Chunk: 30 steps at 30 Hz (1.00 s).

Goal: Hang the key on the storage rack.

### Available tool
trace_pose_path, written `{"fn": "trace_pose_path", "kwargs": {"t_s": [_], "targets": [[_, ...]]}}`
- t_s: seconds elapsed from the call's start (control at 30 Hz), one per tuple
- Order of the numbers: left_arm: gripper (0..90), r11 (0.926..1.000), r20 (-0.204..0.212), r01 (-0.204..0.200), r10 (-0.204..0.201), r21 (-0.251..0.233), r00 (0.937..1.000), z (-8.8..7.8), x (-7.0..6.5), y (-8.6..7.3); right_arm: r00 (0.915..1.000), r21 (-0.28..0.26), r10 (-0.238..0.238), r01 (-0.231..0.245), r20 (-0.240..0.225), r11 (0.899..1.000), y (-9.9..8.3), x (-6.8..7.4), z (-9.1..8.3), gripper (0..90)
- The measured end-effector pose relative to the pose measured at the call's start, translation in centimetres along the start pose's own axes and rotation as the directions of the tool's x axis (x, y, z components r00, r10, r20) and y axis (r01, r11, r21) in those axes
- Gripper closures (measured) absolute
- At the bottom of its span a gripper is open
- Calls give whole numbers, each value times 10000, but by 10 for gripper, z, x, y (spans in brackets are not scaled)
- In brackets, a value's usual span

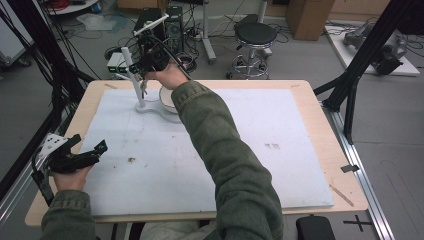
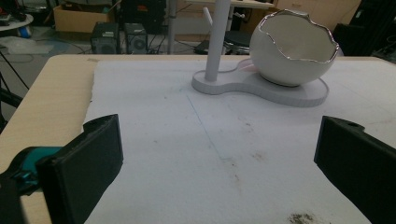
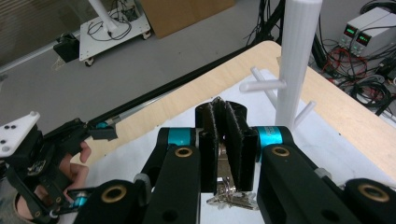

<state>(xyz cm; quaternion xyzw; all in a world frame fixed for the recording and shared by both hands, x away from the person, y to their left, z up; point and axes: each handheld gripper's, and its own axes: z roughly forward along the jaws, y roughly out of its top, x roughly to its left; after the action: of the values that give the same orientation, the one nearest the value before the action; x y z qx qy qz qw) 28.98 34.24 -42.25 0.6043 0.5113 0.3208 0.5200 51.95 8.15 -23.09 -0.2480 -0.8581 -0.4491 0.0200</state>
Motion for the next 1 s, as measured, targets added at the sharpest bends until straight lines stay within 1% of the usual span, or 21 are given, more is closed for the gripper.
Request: {"fn": "trace_pose_path", "kwargs": {"t_s": [0.03, 0.07, 0.2, 0.23, 0.27, 0.4, 0.57, 0.63, 0.73, 0.83, 0.9, 1.0], "targets": [[17, 10000, 0, -5, 5, 7, 10000, 0, 0, 0, 10000, 25, -8, 8, -5, 10000, 2, 0, 1, 838], [17, 10000, 4, -2, 2, 7, 10000, 0, 0, 0, 9999, 60, -133, 133, 53, 9999, 7, 1, 5, 838], [17, 10000, 1, 17, -17, -17, 10000, -1, 1, 0, 9997, 133, -219, 218, 64, 9997, 12, 2, 9, 837], [17, 10000, 4, 18, -18, -3, 10000, -1, 1, 0, 9998, 83, -210, 210, 32, 9997, 13, 2, 11, 838], [17, 10000, 25, 47, -47, -4, 10000, -1, 1, 0, 9999, -27, -103, 103, -75, 9999, 15, 1, 13, 837], [17, 10000, 89, 41, -41, 23, 10000, 0, 1, -1, 9999, -59, -74, 74, -93, 10000, 18, -1, 17, 838], [17, 9998, 48, 171, -171, -40, 9998, -1, 3, -2, 10000, -84, -39, 38, -74, 10000, 26, -3, 21, 837], [17, 9999, 44, 166, -166, -28, 9999, -2, 4, -2, 10000, -93, -41, 41, -62, 9999, 29, -4, 23, 838], [17, 9998, 10, 211, -211, -41, 9998, -3, 4, -2, 9999, -284, 91, -95, -142, 9996, 32, -8, 23, 838], [17, 9998, 10, 217, -217, 3, 9998, -5, 5, -3, 9996, -354, 185, -193, -233, 9992, 34, -10, 24, 838], [17, 9998, -5, 208, -208, 2, 9998, -6, 5, -3, 9995, -303, 214, -221, -214, 9993, 35, -12, 25, 838], [17, 9995, -24, 323, -323, -67, 9995, -8, 7, -4, 9996, -143, 191, -194, -202, 9997, 39, -14, 28, 837]]}}
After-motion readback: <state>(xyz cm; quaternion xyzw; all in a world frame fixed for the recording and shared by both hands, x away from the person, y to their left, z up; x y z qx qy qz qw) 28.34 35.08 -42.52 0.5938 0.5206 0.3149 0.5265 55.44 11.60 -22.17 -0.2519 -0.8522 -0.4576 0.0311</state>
